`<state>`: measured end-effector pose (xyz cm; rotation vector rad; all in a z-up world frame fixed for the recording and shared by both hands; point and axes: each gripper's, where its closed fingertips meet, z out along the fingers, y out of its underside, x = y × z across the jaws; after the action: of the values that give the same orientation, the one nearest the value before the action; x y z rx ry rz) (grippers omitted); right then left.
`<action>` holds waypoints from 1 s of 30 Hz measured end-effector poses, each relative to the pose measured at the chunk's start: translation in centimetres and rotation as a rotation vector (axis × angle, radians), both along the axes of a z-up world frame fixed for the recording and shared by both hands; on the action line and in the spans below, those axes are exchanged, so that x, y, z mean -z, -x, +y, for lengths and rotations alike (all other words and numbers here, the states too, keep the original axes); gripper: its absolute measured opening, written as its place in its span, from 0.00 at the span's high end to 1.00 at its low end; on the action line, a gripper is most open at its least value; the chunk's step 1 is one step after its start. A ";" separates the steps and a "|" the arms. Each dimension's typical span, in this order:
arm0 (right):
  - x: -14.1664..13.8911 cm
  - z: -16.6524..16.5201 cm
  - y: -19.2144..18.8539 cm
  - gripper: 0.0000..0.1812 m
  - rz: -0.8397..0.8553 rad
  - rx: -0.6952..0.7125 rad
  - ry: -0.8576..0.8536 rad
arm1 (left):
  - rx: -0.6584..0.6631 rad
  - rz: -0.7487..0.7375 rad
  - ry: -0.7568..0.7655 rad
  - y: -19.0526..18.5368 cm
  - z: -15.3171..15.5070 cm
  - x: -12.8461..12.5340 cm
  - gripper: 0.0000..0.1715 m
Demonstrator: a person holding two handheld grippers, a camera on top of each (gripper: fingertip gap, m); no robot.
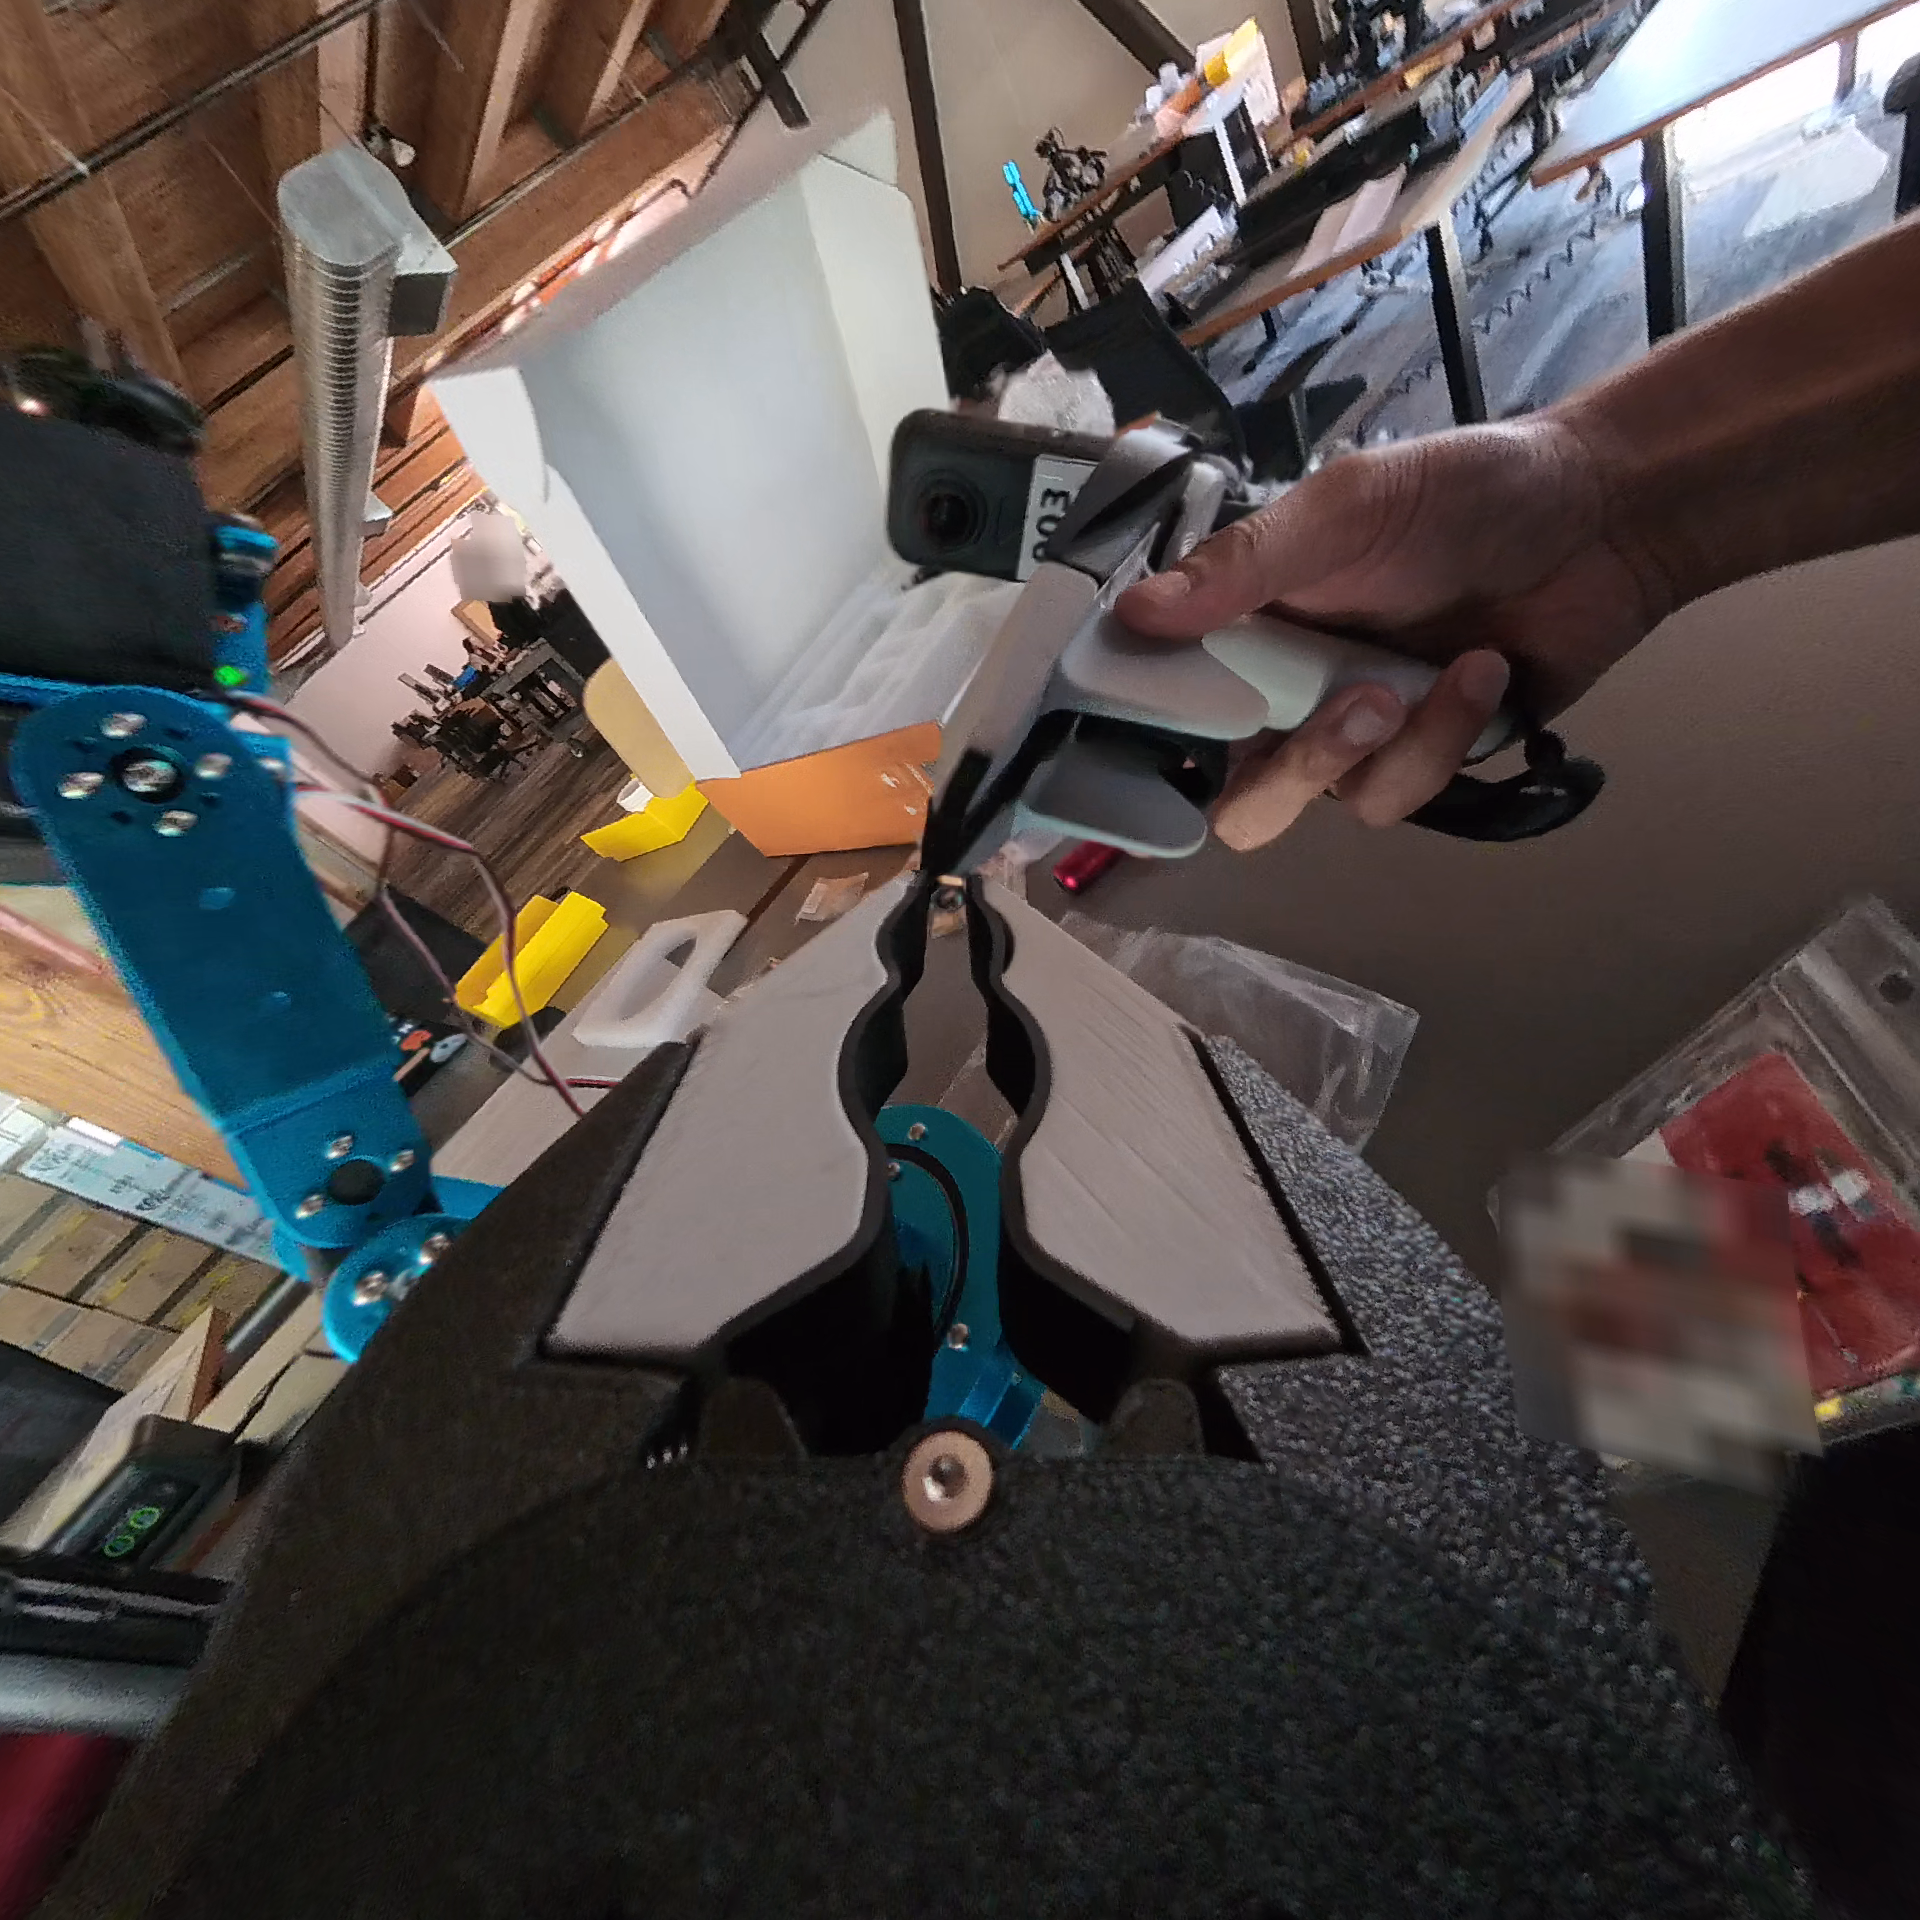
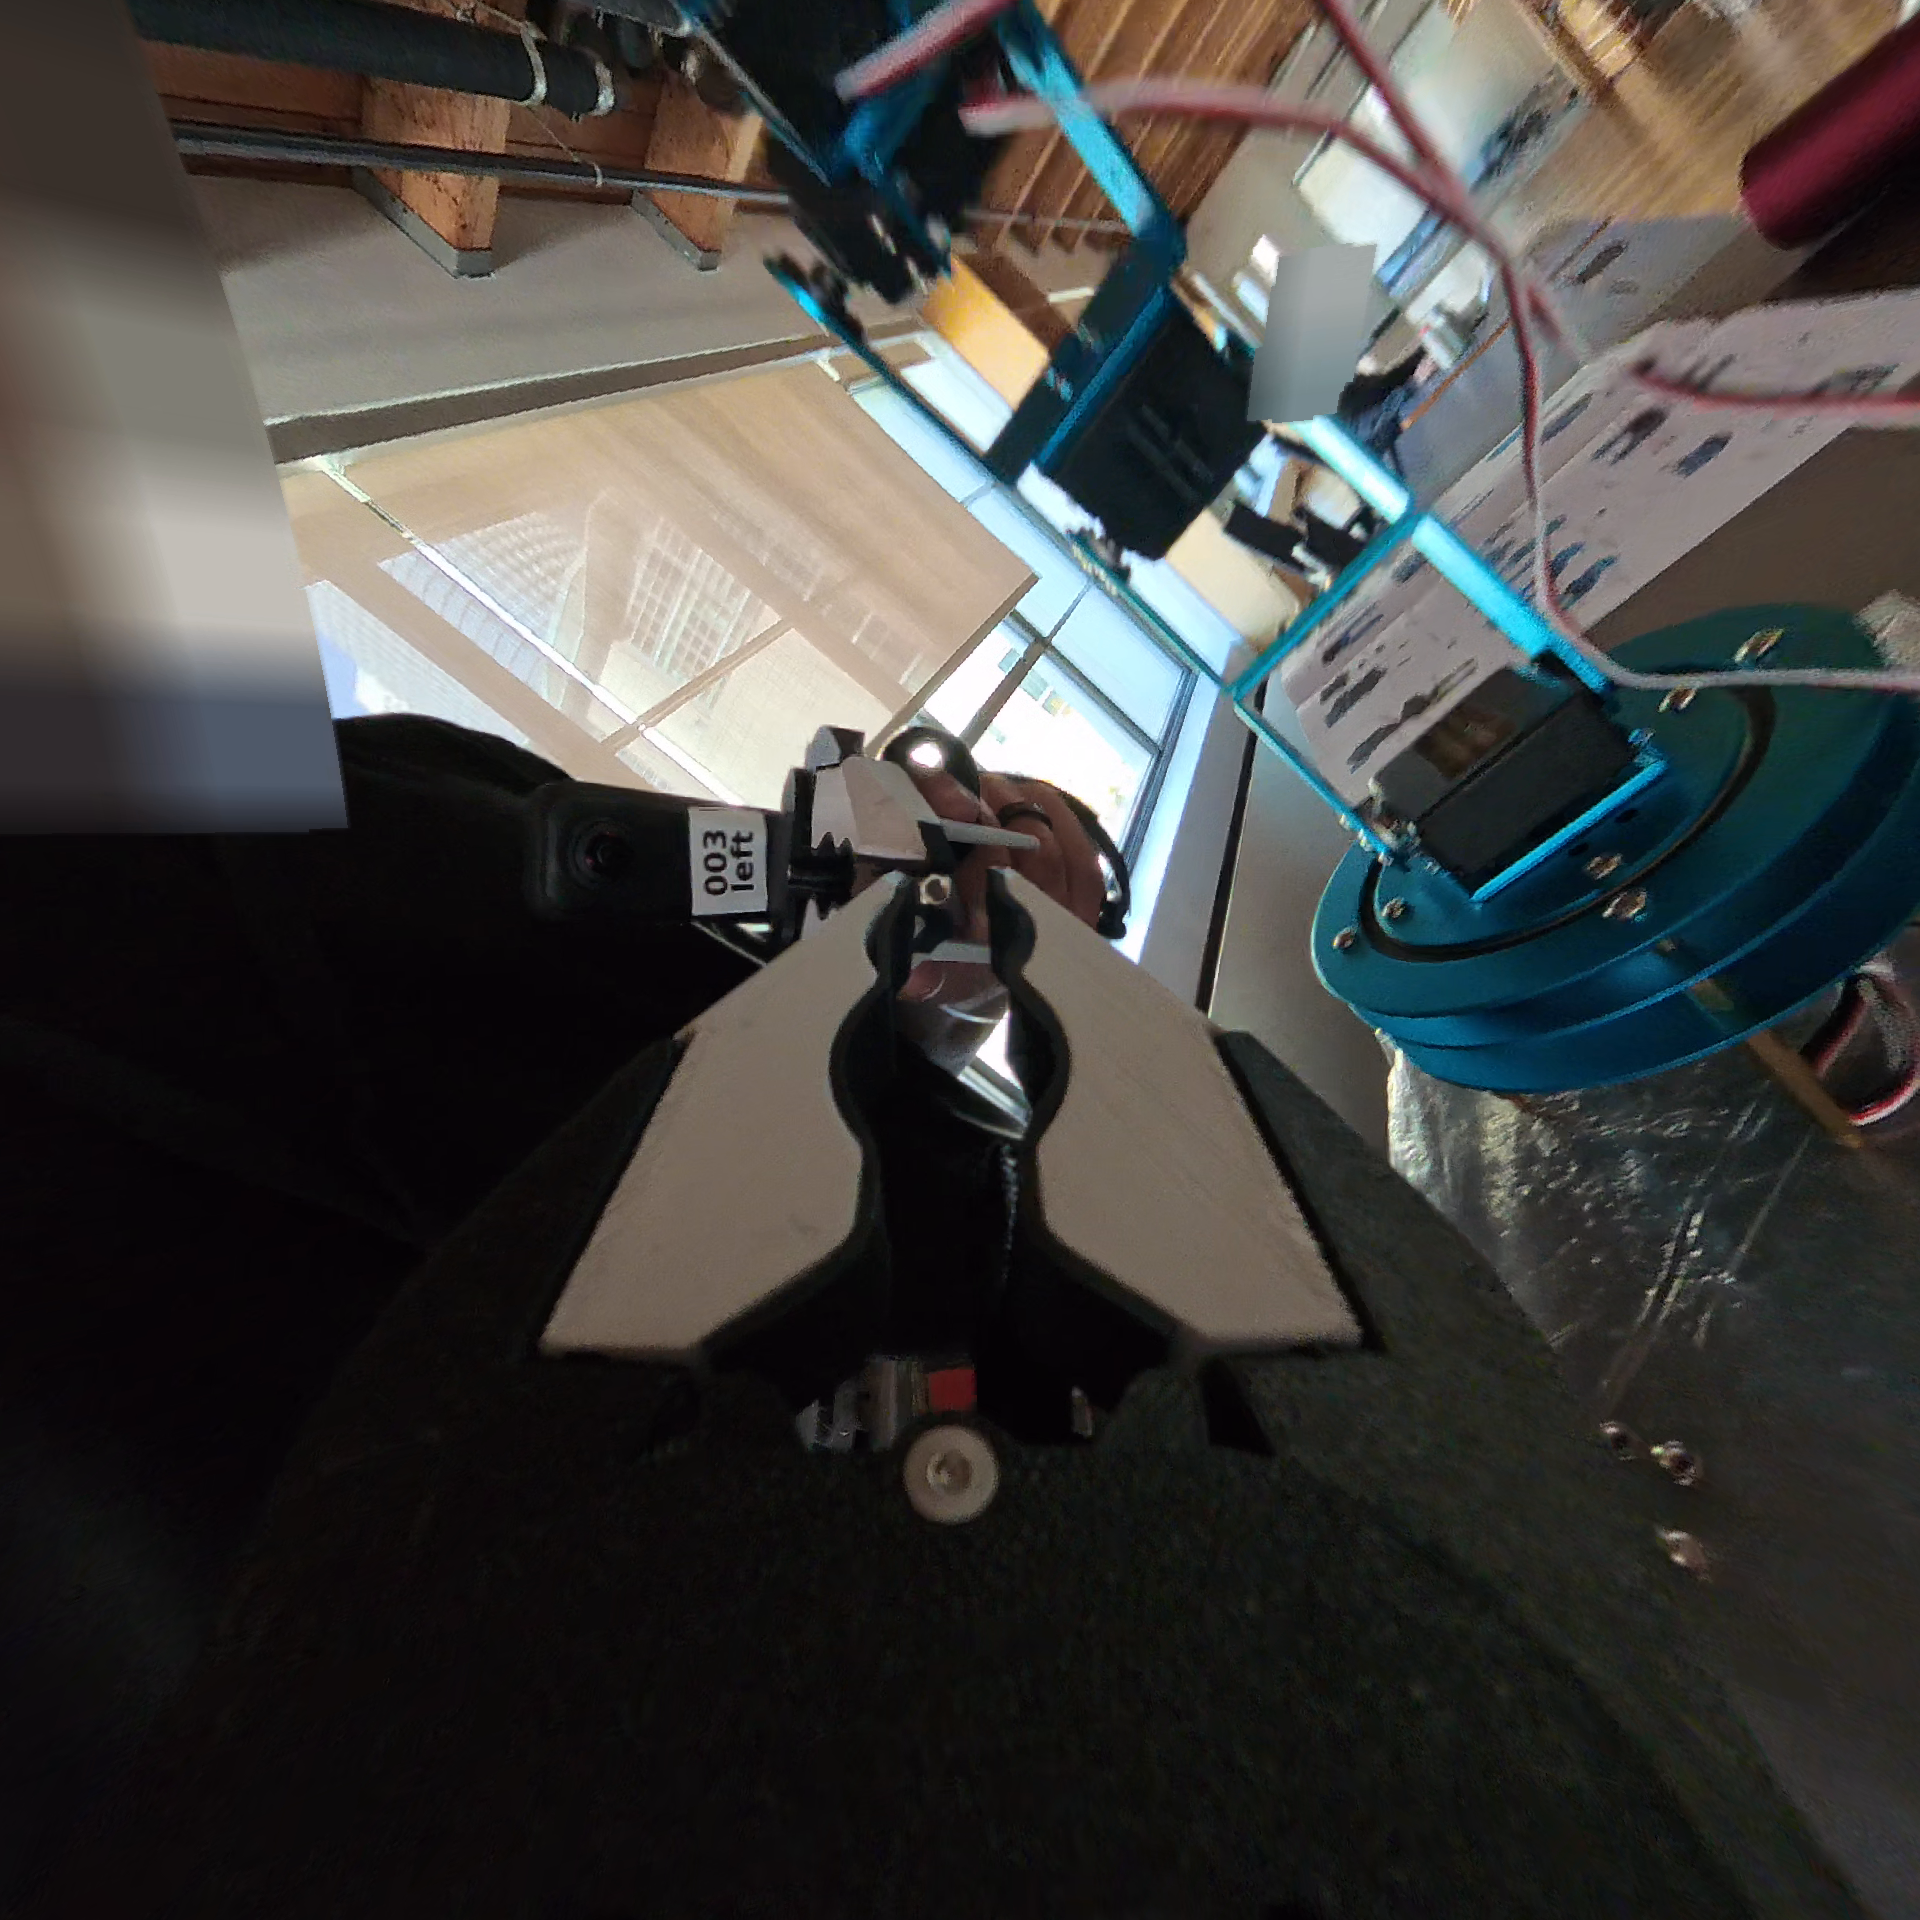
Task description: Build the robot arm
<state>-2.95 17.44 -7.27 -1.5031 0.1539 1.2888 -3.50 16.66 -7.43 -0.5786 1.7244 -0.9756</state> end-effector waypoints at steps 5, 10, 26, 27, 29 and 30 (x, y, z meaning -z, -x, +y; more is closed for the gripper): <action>-2.8 -0.7 -2.7 0.95 -0.244 0.159 -0.038 | 0.005 -0.052 0.238 0.8 1.8 -5.3 0.96; -10.6 0.9 -4.1 0.91 -0.718 0.389 -0.145 | 0.038 -0.189 0.354 1.3 6.0 -14.5 0.96; -13.7 7.7 -3.7 0.73 -1.176 0.263 -0.016 | 0.207 0.002 0.396 -3.1 9.3 -14.3 0.97; -13.7 7.7 -3.7 0.75 -1.170 0.225 -0.018 | 0.224 0.008 0.409 -3.1 9.4 -14.4 0.97; -13.8 8.0 -3.8 0.77 -1.138 0.142 -0.001 | 0.266 0.019 0.433 -3.1 9.5 -14.5 0.97; -13.7 8.0 -3.6 0.78 -1.128 0.080 0.020 | 0.284 0.025 0.445 -3.0 9.6 -14.6 0.97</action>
<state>0.66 25.42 6.43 -1.9942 -0.5005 0.2381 -0.53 26.22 7.13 -0.6374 1.6448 -1.5818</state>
